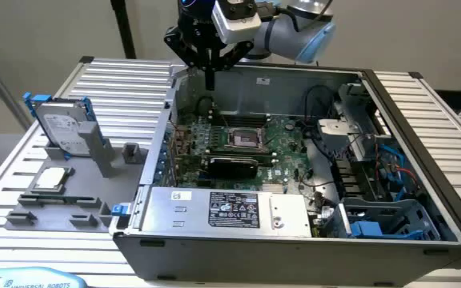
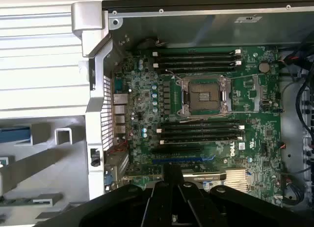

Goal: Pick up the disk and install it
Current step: 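Reach for the disk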

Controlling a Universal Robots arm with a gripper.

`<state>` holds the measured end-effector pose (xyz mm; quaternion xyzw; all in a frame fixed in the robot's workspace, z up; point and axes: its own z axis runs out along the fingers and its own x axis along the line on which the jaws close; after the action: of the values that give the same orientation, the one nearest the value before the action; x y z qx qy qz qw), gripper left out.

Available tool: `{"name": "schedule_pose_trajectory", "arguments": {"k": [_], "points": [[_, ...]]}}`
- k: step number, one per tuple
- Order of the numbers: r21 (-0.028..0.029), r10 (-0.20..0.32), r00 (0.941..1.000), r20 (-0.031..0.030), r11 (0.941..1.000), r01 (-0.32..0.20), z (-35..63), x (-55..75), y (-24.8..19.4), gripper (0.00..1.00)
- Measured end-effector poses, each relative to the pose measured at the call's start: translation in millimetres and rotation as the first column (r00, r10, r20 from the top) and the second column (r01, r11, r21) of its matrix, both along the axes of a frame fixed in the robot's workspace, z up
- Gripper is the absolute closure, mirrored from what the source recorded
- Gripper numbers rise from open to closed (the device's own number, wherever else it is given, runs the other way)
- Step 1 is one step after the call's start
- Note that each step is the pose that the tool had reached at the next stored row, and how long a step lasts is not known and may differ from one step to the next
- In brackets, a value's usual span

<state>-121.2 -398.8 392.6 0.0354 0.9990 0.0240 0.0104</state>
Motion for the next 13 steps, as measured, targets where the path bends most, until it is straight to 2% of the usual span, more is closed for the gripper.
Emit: {"name": "schedule_pose_trajectory", "arguments": {"k": [13], "points": [[0.0,0.0,1.0,0.0,1.0,0.0,0.0,0.0,0.0,0.89]]}}
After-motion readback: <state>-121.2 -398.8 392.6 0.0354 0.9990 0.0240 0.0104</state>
